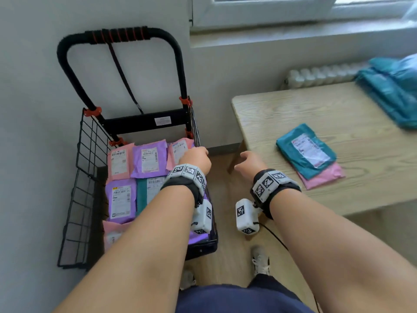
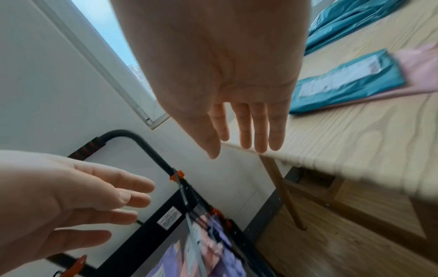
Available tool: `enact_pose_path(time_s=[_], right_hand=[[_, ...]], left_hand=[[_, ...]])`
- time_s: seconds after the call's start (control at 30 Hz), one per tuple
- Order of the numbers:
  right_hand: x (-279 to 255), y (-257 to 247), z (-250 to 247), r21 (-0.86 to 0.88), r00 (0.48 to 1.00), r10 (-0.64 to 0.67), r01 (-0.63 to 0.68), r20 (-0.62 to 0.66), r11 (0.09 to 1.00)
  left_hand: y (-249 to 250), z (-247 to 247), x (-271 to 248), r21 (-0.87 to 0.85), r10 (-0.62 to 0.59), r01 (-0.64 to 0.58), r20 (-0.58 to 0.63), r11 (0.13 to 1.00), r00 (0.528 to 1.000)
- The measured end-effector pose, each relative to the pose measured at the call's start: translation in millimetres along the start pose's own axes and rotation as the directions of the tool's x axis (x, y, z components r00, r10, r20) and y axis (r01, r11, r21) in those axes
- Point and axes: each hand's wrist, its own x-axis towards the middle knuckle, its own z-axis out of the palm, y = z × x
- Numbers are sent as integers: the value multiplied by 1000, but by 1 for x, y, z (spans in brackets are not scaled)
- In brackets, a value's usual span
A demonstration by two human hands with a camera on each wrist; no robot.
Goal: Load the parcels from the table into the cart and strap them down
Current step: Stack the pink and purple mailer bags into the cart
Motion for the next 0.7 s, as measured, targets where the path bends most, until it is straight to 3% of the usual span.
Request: enact_pose_path(time_s=[0.17,0.43,0.7], right_hand=[[31,51,-65,-6,999,12,-12,-31,1000],[91,144,-155,109,999,51,-51,0,993],[139,208,-195,36,988,151,-152,16,988]], left_hand=[[81,28,18,-50,-9,9,7,999,1000],[213,109,39,-64,-12,21,149,998,989],[265,158,55,-113,-96,122,216,986,972]])
